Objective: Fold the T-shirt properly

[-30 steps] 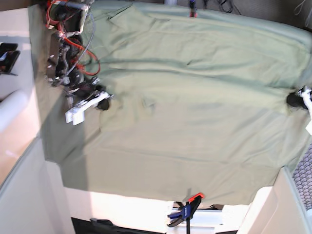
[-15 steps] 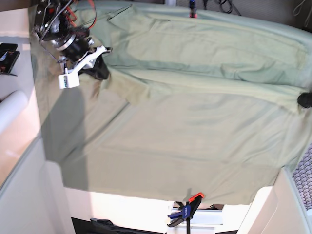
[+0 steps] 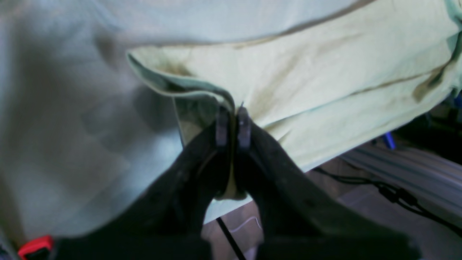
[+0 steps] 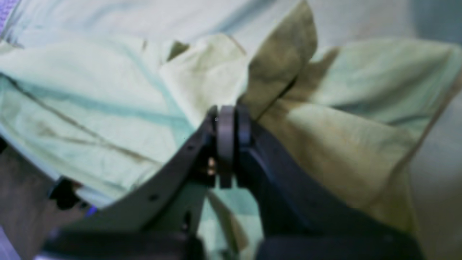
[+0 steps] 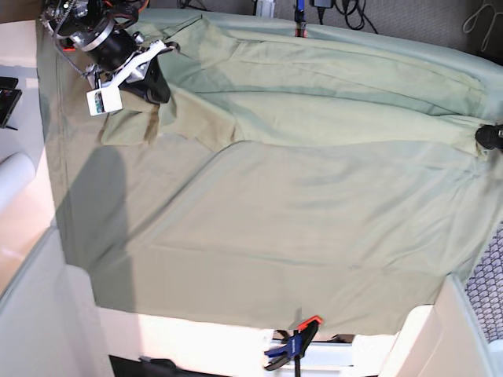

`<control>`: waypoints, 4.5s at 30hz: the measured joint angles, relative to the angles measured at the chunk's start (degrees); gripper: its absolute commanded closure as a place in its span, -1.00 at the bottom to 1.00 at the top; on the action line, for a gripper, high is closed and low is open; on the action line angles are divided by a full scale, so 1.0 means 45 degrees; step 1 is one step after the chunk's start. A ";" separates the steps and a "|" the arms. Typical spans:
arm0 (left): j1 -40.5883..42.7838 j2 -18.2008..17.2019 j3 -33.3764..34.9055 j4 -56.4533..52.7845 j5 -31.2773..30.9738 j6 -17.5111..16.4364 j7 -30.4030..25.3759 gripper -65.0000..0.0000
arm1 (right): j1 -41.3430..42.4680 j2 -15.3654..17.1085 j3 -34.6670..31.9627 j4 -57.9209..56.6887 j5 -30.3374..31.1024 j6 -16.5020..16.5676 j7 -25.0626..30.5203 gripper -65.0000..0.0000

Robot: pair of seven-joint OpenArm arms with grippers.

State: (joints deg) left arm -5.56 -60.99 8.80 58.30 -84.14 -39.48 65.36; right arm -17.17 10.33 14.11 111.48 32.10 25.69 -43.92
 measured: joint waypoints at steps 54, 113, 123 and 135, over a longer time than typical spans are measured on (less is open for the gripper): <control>0.1005 0.1234 -0.1200 -0.2132 0.0180 0.0010 -0.0801 -0.18 | -0.0801 0.0000 0.0005 0.0063 -0.0233 0.0000 -0.0155 -0.07; 0.1384 0.1506 -0.2895 0.1700 0.3881 0.0141 -0.3871 1.00 | -0.0743 -0.0010 0.1151 0.0063 -0.0180 -0.0005 0.0189 -0.07; 0.3245 0.3473 -0.2385 0.8291 0.6067 -0.0039 -0.4367 1.00 | -0.0738 -0.0039 0.1253 0.0063 -0.0146 0.0000 0.0321 -0.07; 0.3317 0.4386 -0.0486 0.7985 0.7397 -0.0053 -0.4313 0.06 | -0.0733 -0.0044 0.1292 0.0063 -0.0894 -0.0005 0.0379 -0.07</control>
State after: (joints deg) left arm 9.37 -41.25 6.61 94.24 -50.85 -39.72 45.95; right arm -20.47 10.13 19.92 111.77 28.08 25.67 -42.22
